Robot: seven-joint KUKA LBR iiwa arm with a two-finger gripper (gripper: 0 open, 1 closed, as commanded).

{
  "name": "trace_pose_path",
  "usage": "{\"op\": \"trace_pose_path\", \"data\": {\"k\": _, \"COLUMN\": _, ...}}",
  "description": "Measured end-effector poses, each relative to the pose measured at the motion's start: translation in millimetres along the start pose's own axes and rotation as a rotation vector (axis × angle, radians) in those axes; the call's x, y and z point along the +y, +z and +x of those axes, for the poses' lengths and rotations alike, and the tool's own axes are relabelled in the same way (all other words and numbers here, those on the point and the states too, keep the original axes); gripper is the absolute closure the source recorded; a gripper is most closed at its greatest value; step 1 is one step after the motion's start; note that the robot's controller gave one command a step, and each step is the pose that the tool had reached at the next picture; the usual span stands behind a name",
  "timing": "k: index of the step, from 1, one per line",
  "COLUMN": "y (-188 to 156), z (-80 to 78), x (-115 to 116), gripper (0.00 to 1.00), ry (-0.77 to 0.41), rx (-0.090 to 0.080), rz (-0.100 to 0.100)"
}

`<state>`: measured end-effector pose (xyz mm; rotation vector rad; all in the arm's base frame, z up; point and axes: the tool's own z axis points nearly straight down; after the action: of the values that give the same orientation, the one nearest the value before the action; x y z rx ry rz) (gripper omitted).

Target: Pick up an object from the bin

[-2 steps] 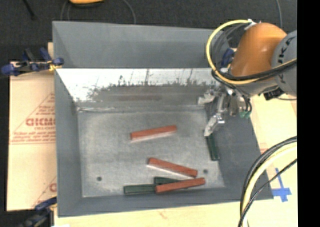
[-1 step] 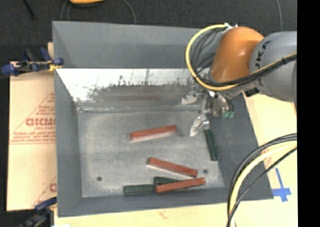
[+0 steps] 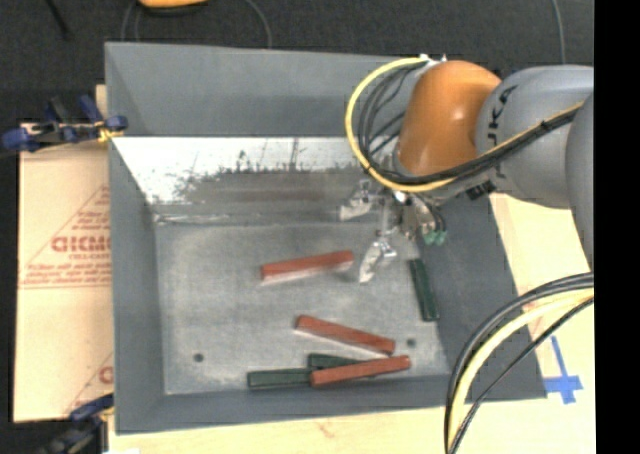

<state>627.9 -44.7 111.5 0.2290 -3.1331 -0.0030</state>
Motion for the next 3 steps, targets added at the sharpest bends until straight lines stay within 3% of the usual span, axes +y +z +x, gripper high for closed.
{"op": "trace_pose_path", "data": {"k": 1, "y": 5, "z": -11.6, "x": 40, "gripper": 0.00, "ry": 0.081, "rx": -0.004, "rz": 0.000}}
{"op": "trace_pose_path", "data": {"k": 2, "y": 34, "z": -21.5, "x": 50, "gripper": 0.00, "ry": -0.023, "rx": -0.008, "rz": 0.004}}
{"op": "trace_pose_path", "data": {"k": 3, "y": 30, "z": -21.1, "x": 50, "gripper": 1.00, "ry": -0.023, "rx": -0.001, "rz": 0.004}}
